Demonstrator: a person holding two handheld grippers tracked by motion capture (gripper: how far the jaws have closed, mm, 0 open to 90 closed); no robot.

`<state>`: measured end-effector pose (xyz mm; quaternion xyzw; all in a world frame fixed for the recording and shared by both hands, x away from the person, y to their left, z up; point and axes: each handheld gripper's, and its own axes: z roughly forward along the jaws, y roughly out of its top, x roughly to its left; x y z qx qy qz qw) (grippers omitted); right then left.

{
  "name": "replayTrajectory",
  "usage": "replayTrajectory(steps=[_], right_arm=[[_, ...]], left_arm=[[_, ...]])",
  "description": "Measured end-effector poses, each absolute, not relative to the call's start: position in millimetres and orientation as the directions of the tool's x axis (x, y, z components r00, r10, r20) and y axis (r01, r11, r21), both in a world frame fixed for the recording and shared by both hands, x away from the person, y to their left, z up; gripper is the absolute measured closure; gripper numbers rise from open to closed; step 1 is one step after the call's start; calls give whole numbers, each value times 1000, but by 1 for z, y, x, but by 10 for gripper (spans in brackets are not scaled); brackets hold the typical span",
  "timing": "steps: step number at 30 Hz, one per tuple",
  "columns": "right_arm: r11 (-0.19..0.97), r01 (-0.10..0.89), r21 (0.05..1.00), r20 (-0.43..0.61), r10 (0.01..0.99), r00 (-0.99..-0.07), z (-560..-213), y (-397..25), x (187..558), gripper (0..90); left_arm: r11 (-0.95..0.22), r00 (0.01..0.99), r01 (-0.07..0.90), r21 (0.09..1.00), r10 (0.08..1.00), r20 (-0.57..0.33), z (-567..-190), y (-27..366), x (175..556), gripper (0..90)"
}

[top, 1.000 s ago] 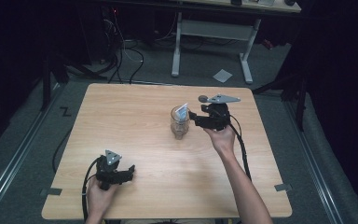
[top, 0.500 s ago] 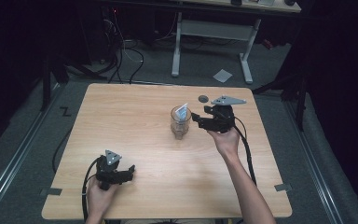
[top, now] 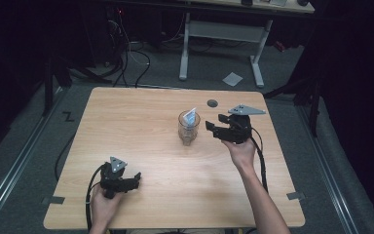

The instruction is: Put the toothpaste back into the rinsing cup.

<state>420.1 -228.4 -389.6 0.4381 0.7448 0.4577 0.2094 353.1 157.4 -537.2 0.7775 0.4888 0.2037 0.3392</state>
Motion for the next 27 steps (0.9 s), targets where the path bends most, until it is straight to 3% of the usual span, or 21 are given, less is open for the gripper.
replayTrajectory(steps=[27], right_arm=[[144,471,871,140,844,-517,-406,-251,391,378]], left_arm=[[-291,439,622,727,898,-15,-537,157,353,142]])
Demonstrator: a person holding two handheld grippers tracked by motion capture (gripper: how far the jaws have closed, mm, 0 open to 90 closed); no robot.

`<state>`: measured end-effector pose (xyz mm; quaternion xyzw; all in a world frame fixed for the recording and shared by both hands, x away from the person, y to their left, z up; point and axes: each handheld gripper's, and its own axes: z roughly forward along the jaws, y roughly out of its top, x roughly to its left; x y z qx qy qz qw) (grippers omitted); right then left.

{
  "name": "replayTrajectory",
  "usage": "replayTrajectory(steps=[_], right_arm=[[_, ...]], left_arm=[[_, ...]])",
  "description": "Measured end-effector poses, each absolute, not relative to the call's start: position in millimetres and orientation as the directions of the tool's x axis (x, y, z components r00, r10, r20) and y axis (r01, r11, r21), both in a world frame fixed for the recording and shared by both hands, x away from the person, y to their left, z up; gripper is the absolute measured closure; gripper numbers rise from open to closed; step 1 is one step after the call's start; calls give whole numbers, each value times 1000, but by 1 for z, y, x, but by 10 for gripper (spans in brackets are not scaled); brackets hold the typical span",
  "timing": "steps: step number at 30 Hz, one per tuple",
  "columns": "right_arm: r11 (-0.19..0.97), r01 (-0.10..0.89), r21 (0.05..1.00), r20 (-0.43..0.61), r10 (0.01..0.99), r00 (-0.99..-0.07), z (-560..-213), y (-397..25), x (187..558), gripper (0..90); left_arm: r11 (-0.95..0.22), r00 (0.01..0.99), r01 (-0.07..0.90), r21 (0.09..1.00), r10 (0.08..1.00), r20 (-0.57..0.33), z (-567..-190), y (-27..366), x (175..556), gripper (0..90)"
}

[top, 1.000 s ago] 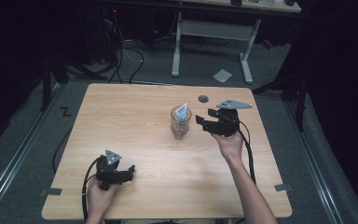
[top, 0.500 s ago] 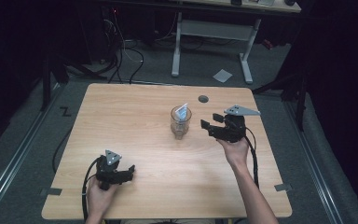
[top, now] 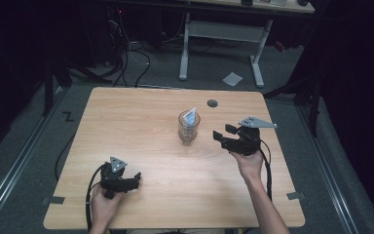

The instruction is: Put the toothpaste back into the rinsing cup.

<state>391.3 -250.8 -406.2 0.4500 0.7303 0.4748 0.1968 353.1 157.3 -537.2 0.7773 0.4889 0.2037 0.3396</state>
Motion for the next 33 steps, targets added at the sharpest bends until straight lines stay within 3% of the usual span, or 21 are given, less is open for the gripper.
replayTrajectory(steps=[33], right_arm=[[95,539,837,205,859,-470,-449,-278,365,382]], left_arm=[[-292,439,622,726,898,-15,-537,157,353,143]])
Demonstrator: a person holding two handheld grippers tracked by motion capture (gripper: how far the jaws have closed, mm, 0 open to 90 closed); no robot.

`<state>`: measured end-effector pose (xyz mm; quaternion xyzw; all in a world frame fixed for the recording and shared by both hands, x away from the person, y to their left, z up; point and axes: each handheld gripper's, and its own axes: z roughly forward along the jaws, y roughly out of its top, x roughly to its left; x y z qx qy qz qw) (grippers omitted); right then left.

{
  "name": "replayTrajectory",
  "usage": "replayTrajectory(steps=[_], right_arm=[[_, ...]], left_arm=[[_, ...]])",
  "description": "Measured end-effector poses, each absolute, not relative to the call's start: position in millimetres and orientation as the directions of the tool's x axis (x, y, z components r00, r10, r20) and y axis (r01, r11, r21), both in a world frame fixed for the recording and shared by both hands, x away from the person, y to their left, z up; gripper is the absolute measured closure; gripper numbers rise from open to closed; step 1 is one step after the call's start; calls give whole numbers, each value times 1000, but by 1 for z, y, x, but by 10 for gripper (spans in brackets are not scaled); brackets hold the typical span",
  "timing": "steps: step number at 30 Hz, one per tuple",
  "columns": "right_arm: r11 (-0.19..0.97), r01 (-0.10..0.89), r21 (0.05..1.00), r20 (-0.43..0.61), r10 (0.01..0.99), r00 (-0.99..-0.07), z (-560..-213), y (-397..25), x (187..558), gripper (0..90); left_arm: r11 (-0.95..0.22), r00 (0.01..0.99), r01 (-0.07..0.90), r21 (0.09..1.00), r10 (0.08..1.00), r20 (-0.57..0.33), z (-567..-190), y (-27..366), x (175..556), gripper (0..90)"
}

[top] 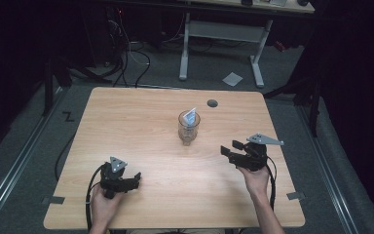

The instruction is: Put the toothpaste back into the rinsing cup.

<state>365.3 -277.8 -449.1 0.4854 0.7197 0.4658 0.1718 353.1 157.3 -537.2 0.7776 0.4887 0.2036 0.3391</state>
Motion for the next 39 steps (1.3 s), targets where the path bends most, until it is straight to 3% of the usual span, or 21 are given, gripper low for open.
replayTrajectory(steps=[17,39], right_arm=[[77,591,803,219,884,-413,-482,-291,356,381],[156,651,743,74,948,-311,-520,-298,358,373]], left_arm=[[-292,439,623,726,898,-15,-537,157,353,143],[-292,439,623,726,898,-15,-537,157,353,142]])
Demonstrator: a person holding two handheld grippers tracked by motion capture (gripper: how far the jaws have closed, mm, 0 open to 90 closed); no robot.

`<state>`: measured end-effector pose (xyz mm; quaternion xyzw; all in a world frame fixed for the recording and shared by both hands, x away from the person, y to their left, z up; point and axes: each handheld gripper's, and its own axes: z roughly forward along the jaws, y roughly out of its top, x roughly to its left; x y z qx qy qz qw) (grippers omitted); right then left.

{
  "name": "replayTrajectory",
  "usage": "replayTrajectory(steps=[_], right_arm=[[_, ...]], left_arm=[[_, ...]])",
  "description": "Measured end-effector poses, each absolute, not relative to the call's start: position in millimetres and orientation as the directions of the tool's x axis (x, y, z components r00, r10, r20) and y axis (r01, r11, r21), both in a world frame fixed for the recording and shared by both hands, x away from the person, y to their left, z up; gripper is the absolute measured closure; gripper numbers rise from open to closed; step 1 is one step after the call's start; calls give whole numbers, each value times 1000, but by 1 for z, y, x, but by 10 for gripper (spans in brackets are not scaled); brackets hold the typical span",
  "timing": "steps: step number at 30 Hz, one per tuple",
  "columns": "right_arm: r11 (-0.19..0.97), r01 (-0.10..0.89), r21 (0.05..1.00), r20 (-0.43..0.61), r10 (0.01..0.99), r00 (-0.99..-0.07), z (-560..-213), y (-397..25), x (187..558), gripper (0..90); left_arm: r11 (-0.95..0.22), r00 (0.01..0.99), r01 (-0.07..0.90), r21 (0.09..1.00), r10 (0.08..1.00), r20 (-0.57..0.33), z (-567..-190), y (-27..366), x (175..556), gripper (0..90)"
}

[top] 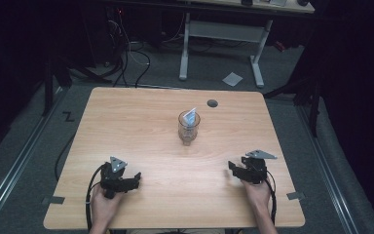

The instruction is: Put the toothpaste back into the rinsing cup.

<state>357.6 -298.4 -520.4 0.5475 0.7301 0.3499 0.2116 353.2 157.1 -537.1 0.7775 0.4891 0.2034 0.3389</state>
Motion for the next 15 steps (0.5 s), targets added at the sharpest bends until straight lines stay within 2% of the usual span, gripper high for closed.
replayTrajectory(steps=[12,15], right_arm=[[214,651,728,-27,958,-285,-531,-293,357,369],[208,654,728,-20,959,-283,-531,-293,357,359]], left_arm=[[-292,439,622,726,898,-15,-537,157,353,143],[-292,439,622,726,898,-15,-537,157,353,143]])
